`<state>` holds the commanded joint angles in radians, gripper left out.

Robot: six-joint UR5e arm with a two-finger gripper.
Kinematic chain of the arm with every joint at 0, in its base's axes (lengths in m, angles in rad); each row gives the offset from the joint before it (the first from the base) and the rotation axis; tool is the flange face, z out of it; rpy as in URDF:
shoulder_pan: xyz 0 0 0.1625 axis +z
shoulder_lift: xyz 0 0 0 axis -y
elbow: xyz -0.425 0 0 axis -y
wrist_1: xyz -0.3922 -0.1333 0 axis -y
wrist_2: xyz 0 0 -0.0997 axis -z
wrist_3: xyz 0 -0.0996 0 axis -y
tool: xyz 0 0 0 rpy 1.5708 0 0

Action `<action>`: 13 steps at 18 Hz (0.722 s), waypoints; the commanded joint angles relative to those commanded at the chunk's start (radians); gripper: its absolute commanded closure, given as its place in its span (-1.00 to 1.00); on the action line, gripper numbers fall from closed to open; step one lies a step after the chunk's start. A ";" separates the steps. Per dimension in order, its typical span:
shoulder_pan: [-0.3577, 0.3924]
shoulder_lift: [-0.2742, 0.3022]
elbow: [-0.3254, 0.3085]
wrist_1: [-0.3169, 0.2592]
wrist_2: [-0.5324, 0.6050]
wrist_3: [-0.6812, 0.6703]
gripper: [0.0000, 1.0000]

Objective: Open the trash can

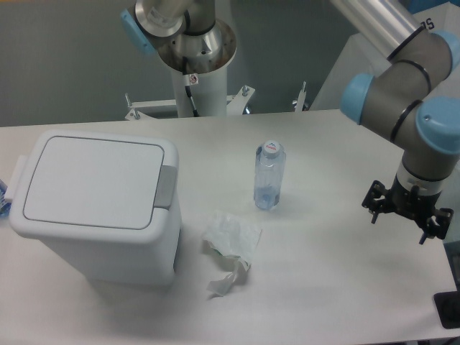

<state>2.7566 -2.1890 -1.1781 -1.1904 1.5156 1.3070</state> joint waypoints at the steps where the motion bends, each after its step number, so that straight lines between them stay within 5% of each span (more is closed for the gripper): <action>1: 0.000 0.000 0.000 0.000 0.000 0.000 -1.00; 8: -0.023 0.020 -0.017 -0.006 -0.021 -0.014 -1.00; 11: -0.011 0.086 -0.101 0.002 -0.095 -0.082 -1.00; 13: -0.009 0.118 -0.100 -0.008 -0.107 -0.132 -1.00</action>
<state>2.7473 -2.0710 -1.2778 -1.1980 1.4082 1.1753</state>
